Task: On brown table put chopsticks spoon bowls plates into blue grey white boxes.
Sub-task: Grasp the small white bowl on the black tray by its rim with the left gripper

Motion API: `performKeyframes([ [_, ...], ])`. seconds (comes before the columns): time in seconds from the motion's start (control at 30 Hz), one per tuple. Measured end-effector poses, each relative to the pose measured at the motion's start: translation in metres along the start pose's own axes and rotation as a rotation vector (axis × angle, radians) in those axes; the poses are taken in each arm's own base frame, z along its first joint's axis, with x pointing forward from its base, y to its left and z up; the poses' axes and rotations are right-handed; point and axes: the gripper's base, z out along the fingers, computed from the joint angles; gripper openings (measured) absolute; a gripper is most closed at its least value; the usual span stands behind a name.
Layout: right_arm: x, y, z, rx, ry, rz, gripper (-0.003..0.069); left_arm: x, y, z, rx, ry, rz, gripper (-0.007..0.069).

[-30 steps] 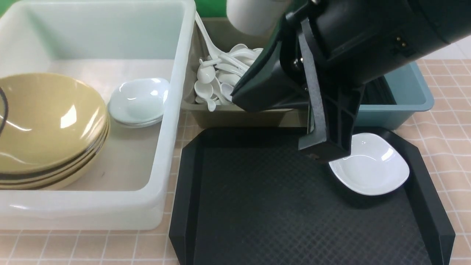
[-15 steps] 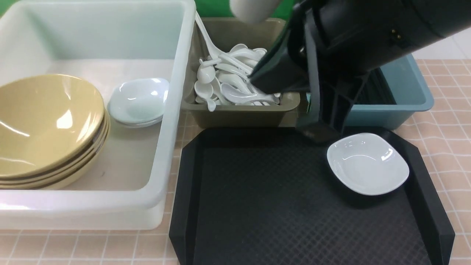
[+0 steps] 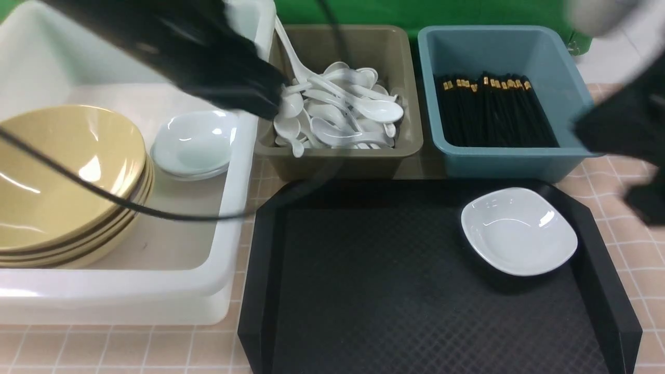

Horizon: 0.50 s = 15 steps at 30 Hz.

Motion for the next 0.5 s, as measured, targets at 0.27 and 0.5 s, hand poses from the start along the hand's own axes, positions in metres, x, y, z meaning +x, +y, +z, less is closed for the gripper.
performKeyframes([
  [0.27, 0.085, -0.004, -0.021, 0.022, -0.008, 0.189, 0.0071, -0.025, -0.074, 0.118, 0.142, 0.061, 0.205, 0.0006],
  [0.5, 0.106, -0.006, -0.026, 0.031, -0.03, 0.219, 0.0075, -0.046, -0.087, 0.184, 0.169, 0.12, 0.094, 0.0118],
])
